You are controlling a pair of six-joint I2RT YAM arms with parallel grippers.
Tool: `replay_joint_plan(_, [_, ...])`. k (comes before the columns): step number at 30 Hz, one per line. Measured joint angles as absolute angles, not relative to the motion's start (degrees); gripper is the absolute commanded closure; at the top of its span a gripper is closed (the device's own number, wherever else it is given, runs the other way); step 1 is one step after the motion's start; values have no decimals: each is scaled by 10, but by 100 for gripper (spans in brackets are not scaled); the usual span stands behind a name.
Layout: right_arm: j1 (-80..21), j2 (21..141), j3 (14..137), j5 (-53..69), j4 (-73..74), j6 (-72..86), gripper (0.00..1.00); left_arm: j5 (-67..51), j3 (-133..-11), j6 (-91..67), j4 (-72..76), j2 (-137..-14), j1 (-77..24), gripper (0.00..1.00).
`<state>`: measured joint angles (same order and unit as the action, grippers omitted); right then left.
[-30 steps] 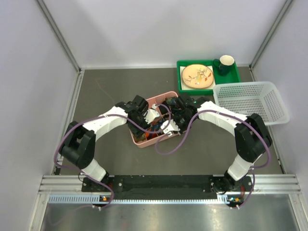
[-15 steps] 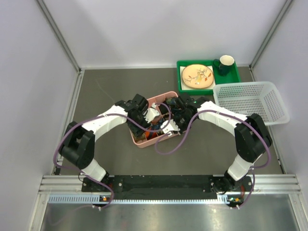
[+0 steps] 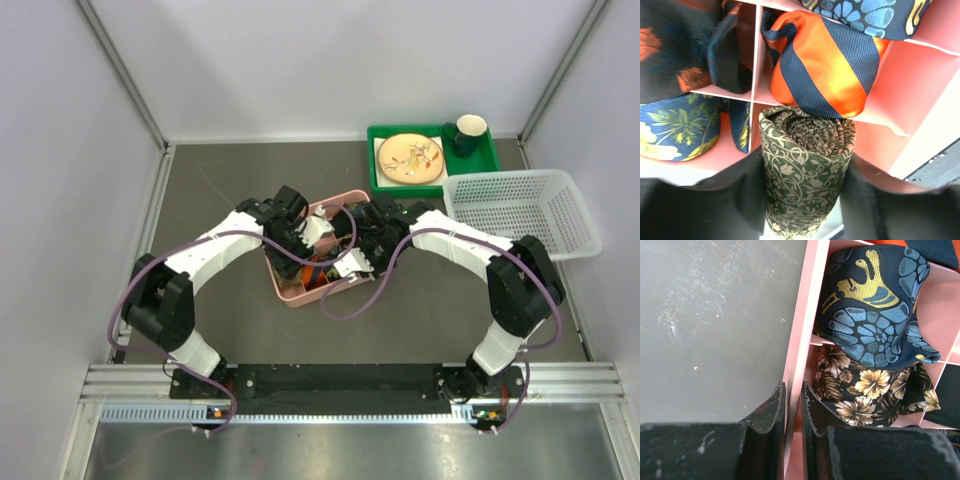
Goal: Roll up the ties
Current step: Place the tie in the storage box.
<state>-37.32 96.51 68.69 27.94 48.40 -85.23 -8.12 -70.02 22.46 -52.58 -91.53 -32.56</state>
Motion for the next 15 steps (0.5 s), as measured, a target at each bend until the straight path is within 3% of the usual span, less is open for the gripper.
replay_joint_plan(4, [-373, 965, 687, 280, 484, -849, 100, -88, -675, 225, -506, -915, -326, 72])
replay_joint_plan(7, [-373, 965, 687, 282, 484, -848, 100, -94, -653, 226, -486, -914, -326, 72])
replay_joint_plan(9, [-373, 965, 687, 282, 484, -849, 100, -96, -645, 225, -476, -914, -326, 67])
replay_joint_plan(10, [-373, 965, 687, 282, 484, -848, 100, -96, -641, 225, -471, -914, -326, 58])
replay_joint_plan(15, [-373, 965, 687, 282, 484, -849, 100, -97, -634, 224, -462, -914, -326, 39])
